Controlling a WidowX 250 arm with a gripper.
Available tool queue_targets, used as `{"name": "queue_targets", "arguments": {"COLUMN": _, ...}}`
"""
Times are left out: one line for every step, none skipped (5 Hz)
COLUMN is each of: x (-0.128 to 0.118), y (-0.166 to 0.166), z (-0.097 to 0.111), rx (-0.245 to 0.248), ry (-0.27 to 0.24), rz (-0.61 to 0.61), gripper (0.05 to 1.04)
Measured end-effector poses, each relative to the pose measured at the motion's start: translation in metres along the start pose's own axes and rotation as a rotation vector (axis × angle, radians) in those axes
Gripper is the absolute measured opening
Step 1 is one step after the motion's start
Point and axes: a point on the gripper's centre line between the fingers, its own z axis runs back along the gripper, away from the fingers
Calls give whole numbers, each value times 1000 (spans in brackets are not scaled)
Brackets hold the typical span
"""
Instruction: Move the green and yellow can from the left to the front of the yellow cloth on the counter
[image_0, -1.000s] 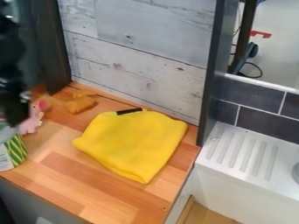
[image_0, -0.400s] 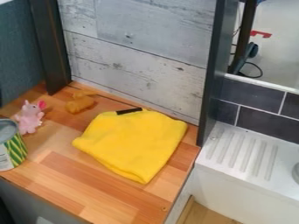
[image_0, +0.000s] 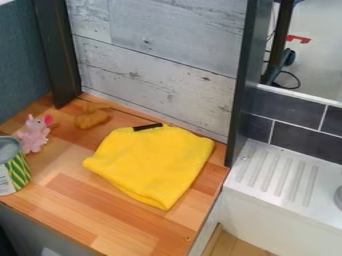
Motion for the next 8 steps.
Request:
{"name": "queue_targets", "arguments": {"x": 1, "y": 7, "z": -17, "rx": -3, "ry": 40, "rz": -18, "gripper": 1000}}
{"name": "queue_targets", "arguments": {"x": 2, "y": 7, "z": -39, "rx": -37, "ry": 89, "rz": -42, "gripper": 1000}}
{"name": "queue_targets", "arguments": {"x": 1, "y": 6, "z": -54, "rx": -58, "ry": 133, "rz": -58, "gripper": 1000}}
{"name": "queue_targets", "arguments": {"x": 8, "y": 3, "z": -60, "rx": -87, "ry": 92, "rz": -94, "gripper": 1000}}
{"name": "queue_targets", "arguments": {"x": 19, "y": -8, "z": -61, "rx": -151, "ry": 22, "rz": -122, "gripper": 1000}}
{"name": "queue_targets", "arguments": {"x": 25, "y": -29, "z": -64, "rx": -215, "ry": -13, "rz": -126, "gripper": 1000}}
{"name": "queue_targets", "arguments": {"x": 30, "y": -67, "z": -63, "rx": -234, "ry": 14, "rz": -170, "gripper": 1000}}
{"name": "queue_targets", "arguments": {"x": 28, "y": -93, "z": -62, "rx": -244, "ry": 33, "rz": -172, "gripper": 1000}}
